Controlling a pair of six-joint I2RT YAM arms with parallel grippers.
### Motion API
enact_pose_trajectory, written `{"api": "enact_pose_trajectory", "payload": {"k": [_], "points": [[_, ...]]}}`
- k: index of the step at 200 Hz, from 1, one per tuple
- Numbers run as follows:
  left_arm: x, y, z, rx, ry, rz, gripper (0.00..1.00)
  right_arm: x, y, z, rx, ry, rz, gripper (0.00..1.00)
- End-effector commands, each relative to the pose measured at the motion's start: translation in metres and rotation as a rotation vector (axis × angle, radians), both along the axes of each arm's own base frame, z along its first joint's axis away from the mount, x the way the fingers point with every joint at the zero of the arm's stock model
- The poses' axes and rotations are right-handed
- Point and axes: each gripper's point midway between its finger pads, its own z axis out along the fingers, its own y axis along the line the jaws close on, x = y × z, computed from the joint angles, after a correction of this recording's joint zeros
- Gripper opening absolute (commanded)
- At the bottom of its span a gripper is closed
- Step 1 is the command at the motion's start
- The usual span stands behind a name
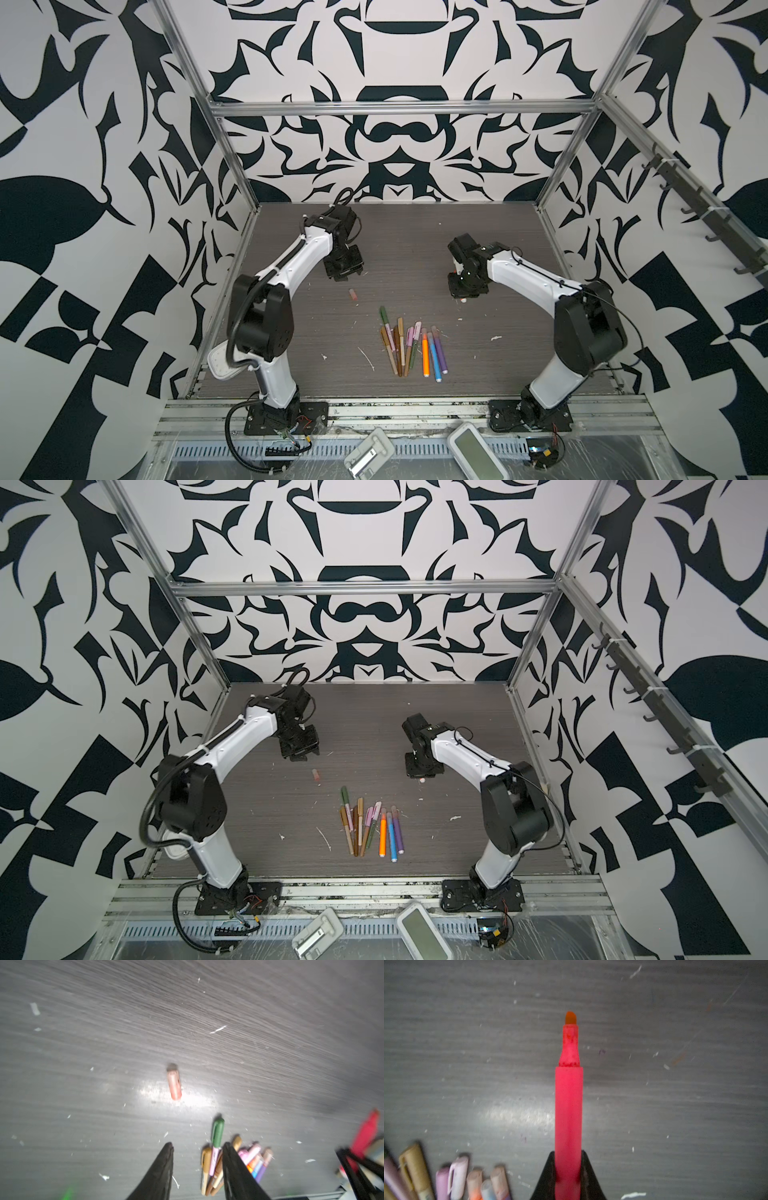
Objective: Open the pen caps
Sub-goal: 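Drop the cap with the left gripper while the right gripper lays the highlighter down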
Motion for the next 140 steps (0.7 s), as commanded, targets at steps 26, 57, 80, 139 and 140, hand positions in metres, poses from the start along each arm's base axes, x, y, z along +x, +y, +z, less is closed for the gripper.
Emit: {"api": "enact_pose_trajectory", "payload": {"k": [26, 57, 80, 139, 140], "points": [[-0.036, 0.009, 0.034, -0.077, -0.111, 0.126, 0.45, 0.047, -0.021, -0.011, -0.100, -0.030, -0.013, 0.00], [-0.054, 0.005, 0.031, -0.135, -0.079, 0.128, 0.44, 0.045, -0.007, -0.032, -0.014, 0.038, 0.019, 0.02], [-0.062, 0.005, 0.027, -0.137, -0.068, 0.090, 0.43, 0.043, -0.004, -0.043, 0.004, 0.069, 0.000, 0.11], [-0.075, 0.008, 0.027, -0.119, -0.032, 0.013, 0.43, 0.026, -0.009, -0.048, -0.007, 0.139, -0.044, 0.53], [-0.075, 0.008, 0.027, -0.120, -0.031, 0.013, 0.43, 0.025, -0.009, -0.048, -0.006, 0.139, -0.045, 0.53]]}}
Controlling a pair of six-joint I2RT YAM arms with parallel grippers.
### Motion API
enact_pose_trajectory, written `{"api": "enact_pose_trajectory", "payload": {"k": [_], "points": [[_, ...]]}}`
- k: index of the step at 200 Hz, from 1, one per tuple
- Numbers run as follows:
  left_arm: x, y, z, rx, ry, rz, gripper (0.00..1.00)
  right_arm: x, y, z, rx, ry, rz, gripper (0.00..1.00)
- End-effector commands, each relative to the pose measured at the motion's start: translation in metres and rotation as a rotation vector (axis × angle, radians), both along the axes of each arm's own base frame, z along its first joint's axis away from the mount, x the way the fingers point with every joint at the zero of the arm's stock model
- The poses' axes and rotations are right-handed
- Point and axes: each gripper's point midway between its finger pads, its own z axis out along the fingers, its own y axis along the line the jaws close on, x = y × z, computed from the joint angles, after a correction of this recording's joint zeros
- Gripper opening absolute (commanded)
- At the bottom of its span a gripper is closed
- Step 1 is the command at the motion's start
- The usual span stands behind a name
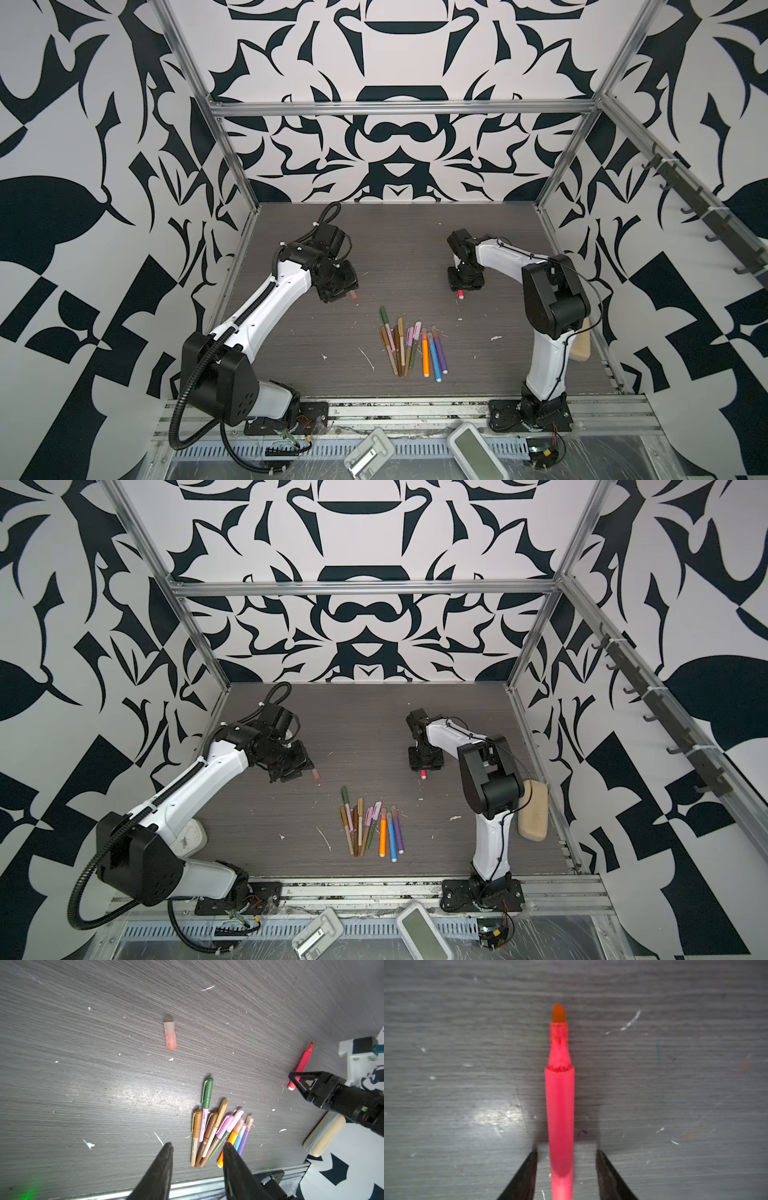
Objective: Open the pen caps
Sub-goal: 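Drop the cap with the left gripper while the right gripper lays the highlighter down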
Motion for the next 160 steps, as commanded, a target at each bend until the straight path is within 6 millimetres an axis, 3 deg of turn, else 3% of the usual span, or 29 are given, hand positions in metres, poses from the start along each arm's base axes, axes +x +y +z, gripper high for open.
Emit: {"api": "enact_pose_trajectory", "payload": {"k": [1, 31, 60, 94, 96, 117, 141, 160], "points": [[-0.013, 0.004, 0.004, 0.006, 0.031, -0.037, 0.43, -0.012, 0.004, 0.005, 0.019, 0.047, -0.012, 0.53], [-0.028, 0.002, 0.010, -0.037, 0.052, -0.052, 0.45, -0.022, 0.007, 0.018, 0.041, 0.094, 0.043, 0.58], [-0.041, 0.003, -0.002, -0.060, 0.077, -0.046, 0.45, -0.043, 0.006, 0.034, 0.062, 0.112, 0.048, 0.60], [-0.041, -0.002, -0.010, -0.106, 0.062, -0.015, 0.44, -0.075, 0.005, 0.067, 0.033, 0.063, 0.115, 0.61], [-0.042, -0.002, -0.004, -0.116, 0.041, -0.014, 0.44, -0.076, 0.004, 0.068, 0.031, 0.060, 0.117, 0.61], [-0.044, 0.001, -0.001, -0.108, 0.035, 0.003, 0.45, -0.085, 0.005, 0.104, -0.003, 0.002, 0.161, 0.61], [-0.037, 0.005, -0.001, -0.065, -0.003, -0.009, 0.44, -0.102, 0.012, 0.140, 0.095, -0.079, 0.120, 0.57], [-0.017, 0.008, 0.009, -0.026, -0.150, -0.024, 0.44, -0.123, 0.018, 0.142, 0.197, -0.097, 0.072, 0.54]]}}
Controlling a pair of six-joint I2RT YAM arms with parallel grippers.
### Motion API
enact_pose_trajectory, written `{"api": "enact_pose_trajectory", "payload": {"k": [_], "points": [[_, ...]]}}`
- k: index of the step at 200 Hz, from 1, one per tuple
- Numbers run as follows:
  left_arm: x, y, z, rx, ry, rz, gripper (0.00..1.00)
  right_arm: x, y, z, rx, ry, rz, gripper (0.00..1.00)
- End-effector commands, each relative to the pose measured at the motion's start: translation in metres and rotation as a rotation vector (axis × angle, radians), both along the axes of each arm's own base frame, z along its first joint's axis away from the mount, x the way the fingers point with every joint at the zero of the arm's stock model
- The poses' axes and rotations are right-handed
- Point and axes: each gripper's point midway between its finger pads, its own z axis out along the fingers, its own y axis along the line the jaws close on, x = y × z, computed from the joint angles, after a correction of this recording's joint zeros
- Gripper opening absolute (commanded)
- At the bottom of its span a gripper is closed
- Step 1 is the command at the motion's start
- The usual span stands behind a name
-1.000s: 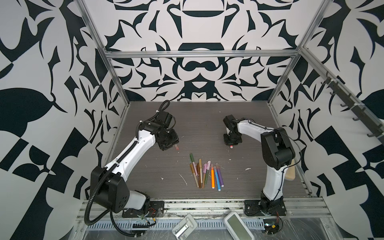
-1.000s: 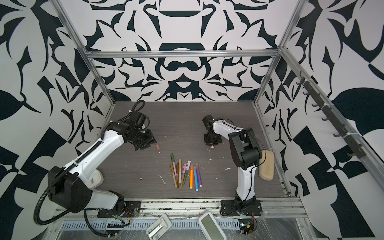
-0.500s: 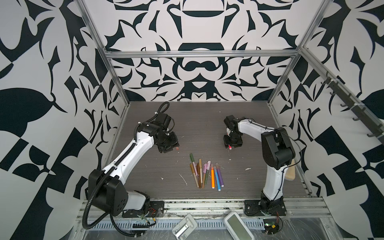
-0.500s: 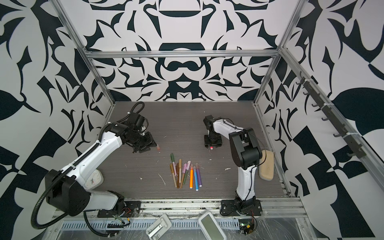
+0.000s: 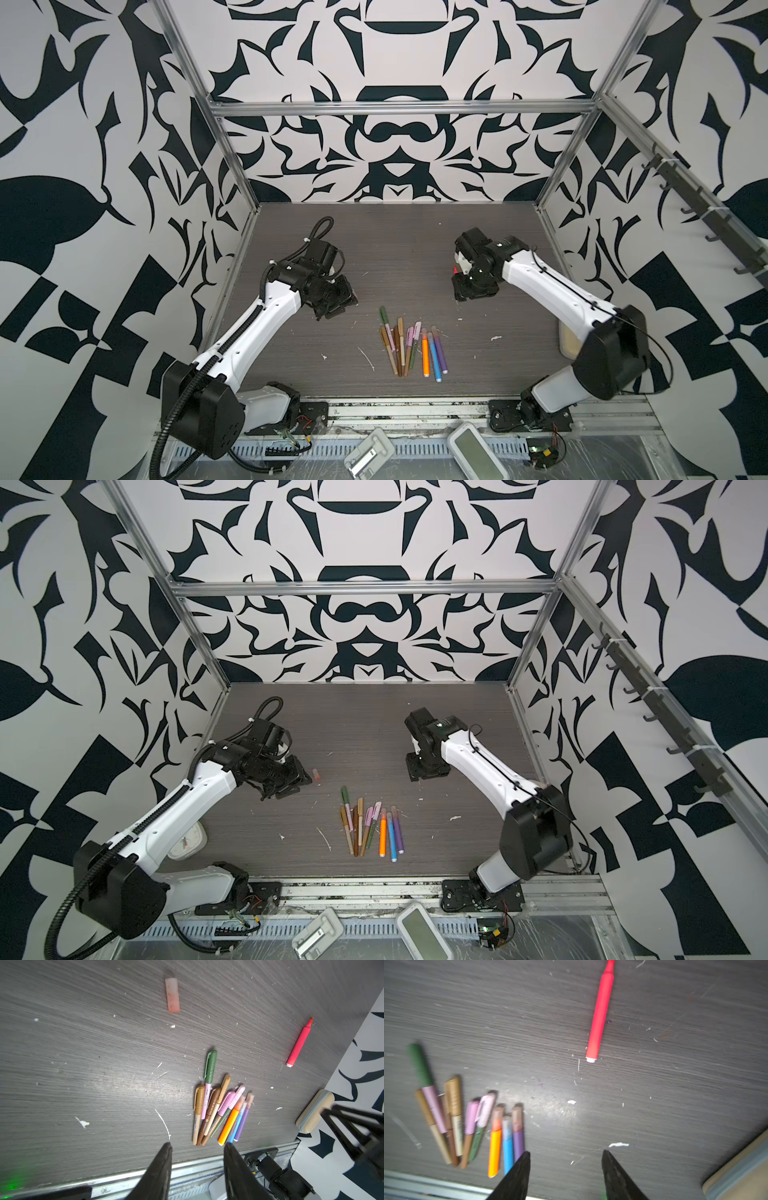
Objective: Open the pen caps
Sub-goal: 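Drop the cap with the left gripper while the right gripper lays the highlighter down, then lower the right gripper onto the purple highlighter and close on its body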
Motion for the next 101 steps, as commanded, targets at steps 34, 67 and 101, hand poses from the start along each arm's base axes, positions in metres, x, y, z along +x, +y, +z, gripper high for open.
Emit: {"api": "enact_pose_trajectory", "payload": {"k": [34, 67, 101], "points": [[0.041, 0.017, 0.012, 0.082, -0.253, 0.118, 0.42, -0.077, -0.004, -0.004, 0.181, 0.082, -0.098, 0.49], [0.027, 0.007, -0.004, 0.037, -0.078, 0.200, 0.42, -0.114, 0.016, -0.035, 0.306, 0.203, -0.064, 0.45], [0.016, -0.015, -0.012, 0.020, 0.003, 0.199, 0.43, -0.127, 0.027, -0.058, 0.252, 0.304, 0.001, 0.45]]}}
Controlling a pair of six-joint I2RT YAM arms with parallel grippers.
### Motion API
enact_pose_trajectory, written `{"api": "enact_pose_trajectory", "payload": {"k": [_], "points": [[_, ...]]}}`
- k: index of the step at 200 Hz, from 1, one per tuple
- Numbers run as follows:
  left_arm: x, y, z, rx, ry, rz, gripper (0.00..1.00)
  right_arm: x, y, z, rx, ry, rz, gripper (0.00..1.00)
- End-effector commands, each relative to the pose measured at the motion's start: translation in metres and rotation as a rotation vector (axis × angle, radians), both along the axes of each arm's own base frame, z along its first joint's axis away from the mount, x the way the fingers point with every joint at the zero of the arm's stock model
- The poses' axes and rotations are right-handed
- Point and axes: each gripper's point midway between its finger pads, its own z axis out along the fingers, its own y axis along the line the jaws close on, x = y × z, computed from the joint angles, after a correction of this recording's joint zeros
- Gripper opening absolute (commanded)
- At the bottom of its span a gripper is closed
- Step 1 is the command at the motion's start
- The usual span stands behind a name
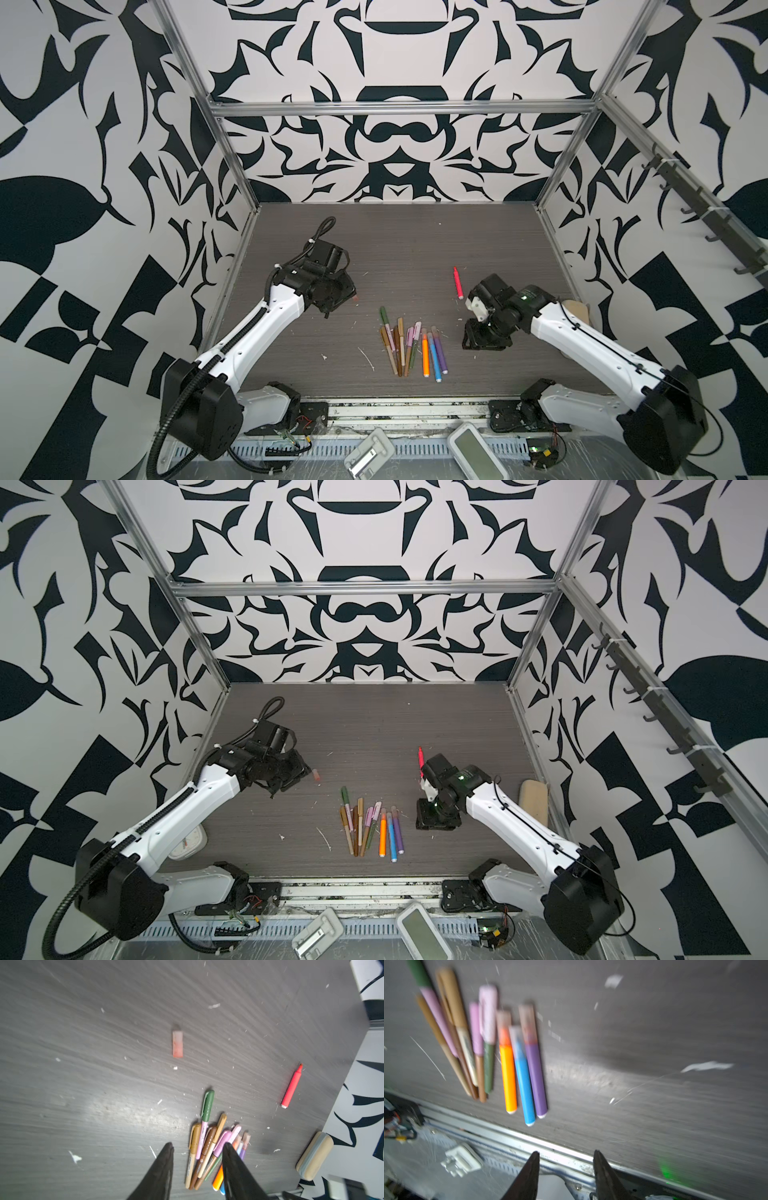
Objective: Open the pen caps
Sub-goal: 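Lower the right gripper onto the purple highlighter and close on its body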
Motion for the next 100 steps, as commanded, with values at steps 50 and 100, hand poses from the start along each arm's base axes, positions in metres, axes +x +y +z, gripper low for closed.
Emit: {"api": "enact_pose_trajectory", "payload": {"k": [50, 100], "points": [[0.018, -0.044, -0.009, -0.108, 0.034, -0.021, 0.43, 0.006, 0.046, -0.015, -0.046, 0.028, 0.056, 0.43], [0.028, -0.070, 0.004, -0.068, 0.084, -0.273, 0.43, 0.017, 0.065, -0.031, -0.081, 0.005, 0.055, 0.43]]}}
